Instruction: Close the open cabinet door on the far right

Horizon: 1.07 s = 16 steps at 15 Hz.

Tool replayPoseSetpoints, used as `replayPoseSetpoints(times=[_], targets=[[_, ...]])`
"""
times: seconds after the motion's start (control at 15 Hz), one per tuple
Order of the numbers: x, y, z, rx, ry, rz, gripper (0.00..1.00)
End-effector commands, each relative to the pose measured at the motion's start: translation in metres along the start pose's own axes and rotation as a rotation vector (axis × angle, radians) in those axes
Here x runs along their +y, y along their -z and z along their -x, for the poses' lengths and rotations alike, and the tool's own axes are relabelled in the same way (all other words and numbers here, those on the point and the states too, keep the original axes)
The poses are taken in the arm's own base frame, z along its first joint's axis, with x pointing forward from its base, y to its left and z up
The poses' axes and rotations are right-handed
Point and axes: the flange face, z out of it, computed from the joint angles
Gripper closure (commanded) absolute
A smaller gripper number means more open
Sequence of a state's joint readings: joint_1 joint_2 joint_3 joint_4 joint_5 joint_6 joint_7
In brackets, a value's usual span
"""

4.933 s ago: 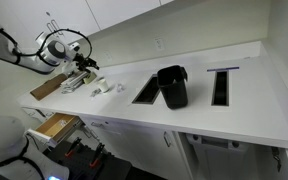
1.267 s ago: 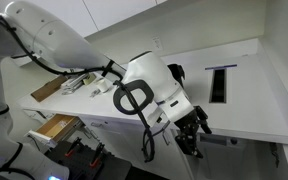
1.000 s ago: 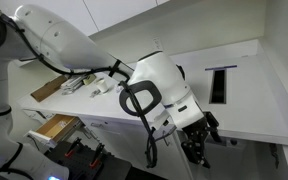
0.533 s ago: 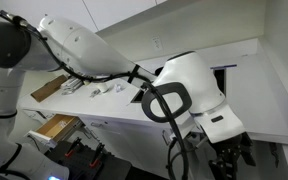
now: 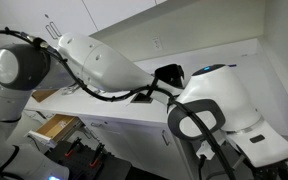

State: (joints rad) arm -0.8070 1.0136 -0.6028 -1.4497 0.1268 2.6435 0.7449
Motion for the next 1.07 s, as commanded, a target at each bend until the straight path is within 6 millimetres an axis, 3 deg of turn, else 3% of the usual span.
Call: replayPoseSetpoints(times=[0.0,0.6,1.0], targets=[[-0.009,-0.010,-0.020,-0.006,0.016,-0.018,0.30],[-0.030,-0.029,-0.031,-0.025,0.178,-0.036,0.99],[-0.038,-0.054,-0.027,-0.018,0.254,-0.033,1.00]])
